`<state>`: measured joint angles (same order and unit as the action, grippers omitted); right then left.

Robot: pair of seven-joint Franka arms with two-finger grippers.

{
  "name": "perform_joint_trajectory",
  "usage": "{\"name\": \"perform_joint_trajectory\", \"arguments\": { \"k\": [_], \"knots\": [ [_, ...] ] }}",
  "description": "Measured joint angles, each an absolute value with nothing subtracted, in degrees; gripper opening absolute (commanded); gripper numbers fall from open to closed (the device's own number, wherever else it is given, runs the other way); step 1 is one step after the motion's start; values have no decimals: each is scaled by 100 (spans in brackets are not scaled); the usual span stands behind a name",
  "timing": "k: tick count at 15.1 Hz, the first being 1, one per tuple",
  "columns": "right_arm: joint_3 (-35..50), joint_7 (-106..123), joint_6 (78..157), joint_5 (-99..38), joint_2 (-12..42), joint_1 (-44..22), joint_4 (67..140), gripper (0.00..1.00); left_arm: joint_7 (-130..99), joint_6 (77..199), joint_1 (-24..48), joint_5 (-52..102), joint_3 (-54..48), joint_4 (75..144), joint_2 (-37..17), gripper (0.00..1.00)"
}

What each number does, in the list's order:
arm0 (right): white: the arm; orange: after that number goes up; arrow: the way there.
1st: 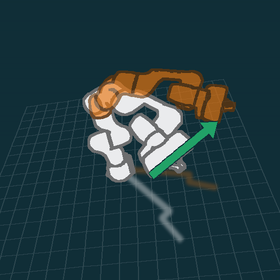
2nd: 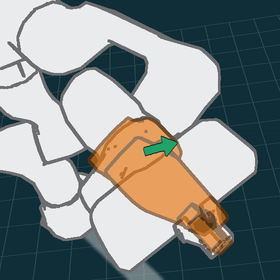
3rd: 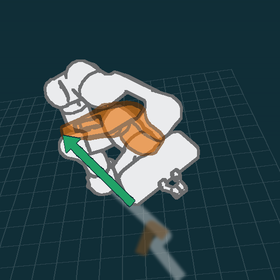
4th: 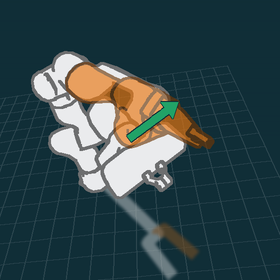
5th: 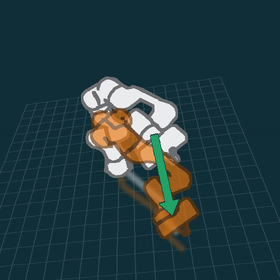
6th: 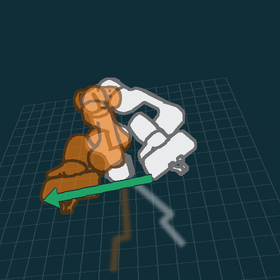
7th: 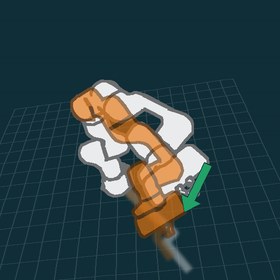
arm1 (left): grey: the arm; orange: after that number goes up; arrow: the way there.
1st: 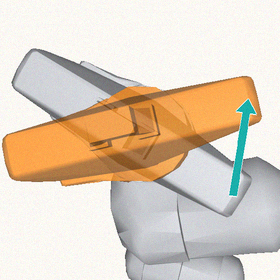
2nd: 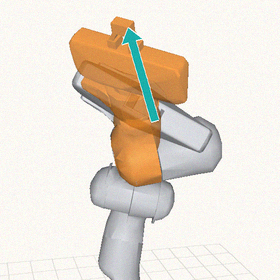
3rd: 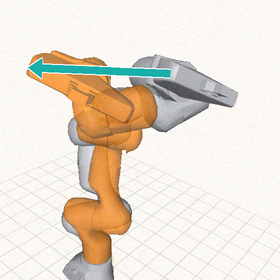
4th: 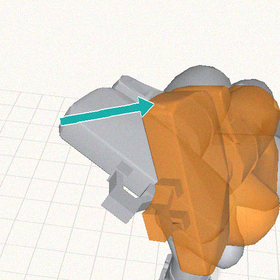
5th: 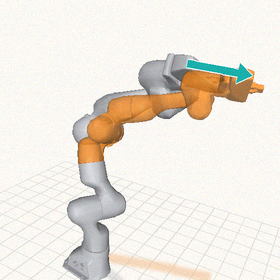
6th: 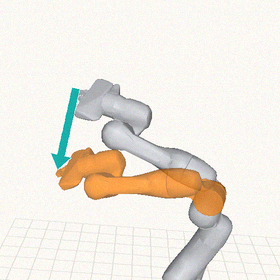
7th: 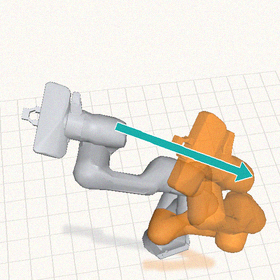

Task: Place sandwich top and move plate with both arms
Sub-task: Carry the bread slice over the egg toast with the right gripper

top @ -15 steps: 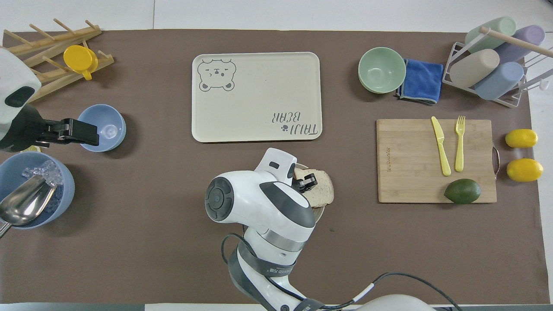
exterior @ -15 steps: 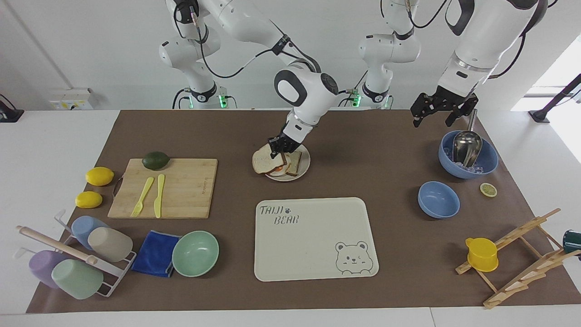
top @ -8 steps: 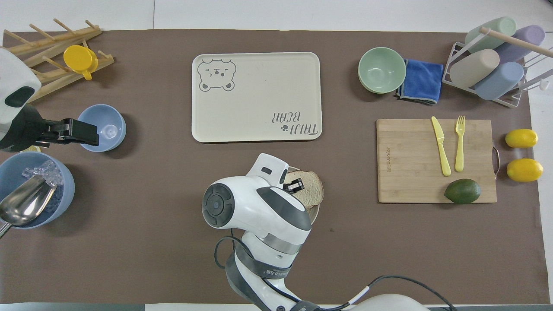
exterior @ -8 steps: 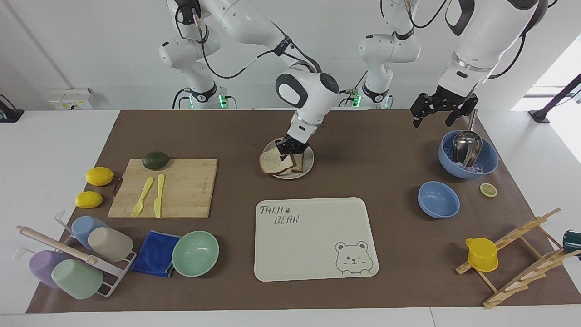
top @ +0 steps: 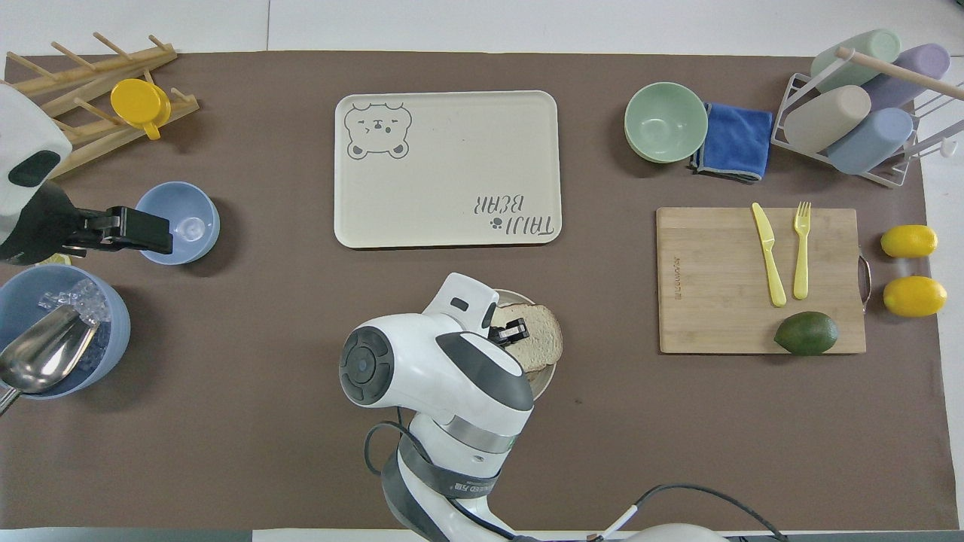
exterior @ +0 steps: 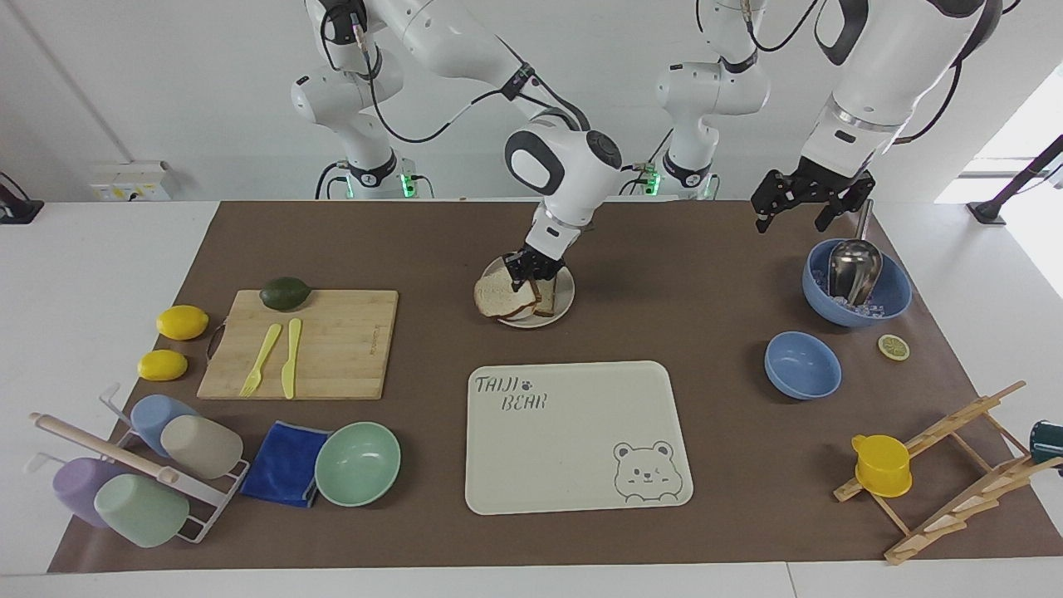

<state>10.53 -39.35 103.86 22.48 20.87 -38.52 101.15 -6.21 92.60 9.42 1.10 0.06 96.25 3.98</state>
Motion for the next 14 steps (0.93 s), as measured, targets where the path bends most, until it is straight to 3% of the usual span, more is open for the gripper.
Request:
{"name": "perform_joint_trajectory", "arguments": {
  "k": [5,6,7,8,11,14],
  "knots": [
    [1050,-4043,10338,2248,2084,-4018,10114,0,-621,9260,942,110,6,9625,398,100],
    [1043,-4043,10368,2247,2084,-4003,10115,11,-621,9260,942,110,6,9625,398,100],
    [1035,-4047,10425,2240,2084,-3988,10123,37,-621,9260,942,110,6,9625,398,100],
    [1030,-4071,10516,2213,2085,-3969,10145,56,-621,9260,942,110,6,9625,398,100],
    [1027,-4145,10828,1846,2087,-3888,10205,100,-621,9260,942,110,6,9625,398,100],
    [1025,-4167,11056,1641,2063,-3795,10178,100,-621,9260,942,110,6,9625,398,100]
  ]
}}
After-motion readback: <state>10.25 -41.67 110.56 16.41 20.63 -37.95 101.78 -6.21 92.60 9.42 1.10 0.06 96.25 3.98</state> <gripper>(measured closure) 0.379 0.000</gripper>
